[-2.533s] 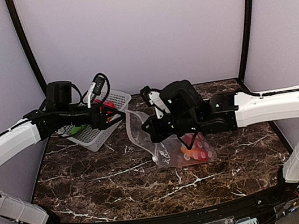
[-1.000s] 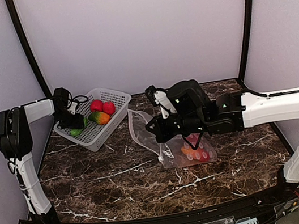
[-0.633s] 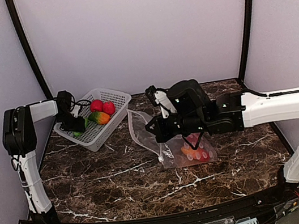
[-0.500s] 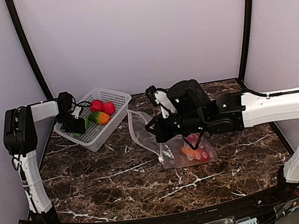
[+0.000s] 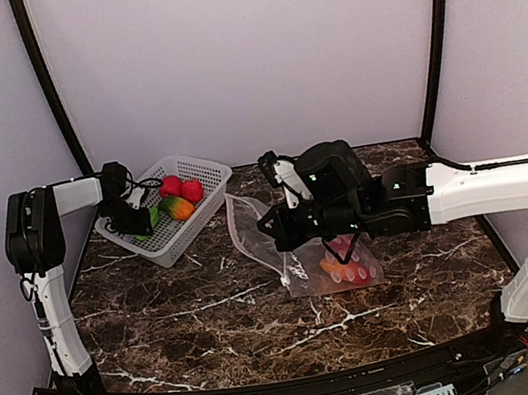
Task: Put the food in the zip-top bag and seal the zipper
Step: Pick up the fake vegetable from the bin, then place the fake vegetable in the zipper food storage bag.
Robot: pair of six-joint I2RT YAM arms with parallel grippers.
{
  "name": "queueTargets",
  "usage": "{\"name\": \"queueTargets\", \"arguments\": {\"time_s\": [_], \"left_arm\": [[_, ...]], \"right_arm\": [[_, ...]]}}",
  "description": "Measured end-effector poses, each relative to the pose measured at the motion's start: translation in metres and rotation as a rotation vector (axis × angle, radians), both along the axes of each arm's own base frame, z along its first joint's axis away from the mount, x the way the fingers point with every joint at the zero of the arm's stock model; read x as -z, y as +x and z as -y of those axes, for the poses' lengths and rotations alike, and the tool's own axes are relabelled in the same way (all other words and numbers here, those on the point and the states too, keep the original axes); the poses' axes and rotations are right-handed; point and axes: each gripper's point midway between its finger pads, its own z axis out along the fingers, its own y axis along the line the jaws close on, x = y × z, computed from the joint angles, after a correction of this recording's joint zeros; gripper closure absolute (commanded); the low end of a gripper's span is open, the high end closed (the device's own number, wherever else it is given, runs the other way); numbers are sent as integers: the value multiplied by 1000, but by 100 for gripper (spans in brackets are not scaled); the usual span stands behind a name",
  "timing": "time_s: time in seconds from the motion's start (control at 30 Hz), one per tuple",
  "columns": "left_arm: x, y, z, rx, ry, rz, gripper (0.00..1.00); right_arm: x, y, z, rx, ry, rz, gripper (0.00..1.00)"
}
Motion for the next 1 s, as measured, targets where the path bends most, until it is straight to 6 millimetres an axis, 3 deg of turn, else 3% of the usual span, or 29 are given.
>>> {"name": "queueTargets", "arguments": {"time_s": [0.13,0.27,0.57,0.7,0.83,0.93,1.0], "left_arm": [[-12,0,8,9,-46,17,75],[-44,2,15,9,-93,77,75],[-134,-15,29,8,-209,262,73],[-184,-26,39,31,-265,366,72],[-233,-47,62,98,-334,476,71],[-254,-72,86,177,-380,525,71],[-257,-91,104,239,-407,534,71]], "right_arm": [[0,0,0,2,1,-1,100],[0,1,0,3,1,-2,100],[0,1,1,5,0,-1,100],[1,3,2,10,-6,-2,100],[2,5,4,21,-10,2,100],[2,6,5,30,-14,5,100],[2,6,6,32,-19,4,100]]}}
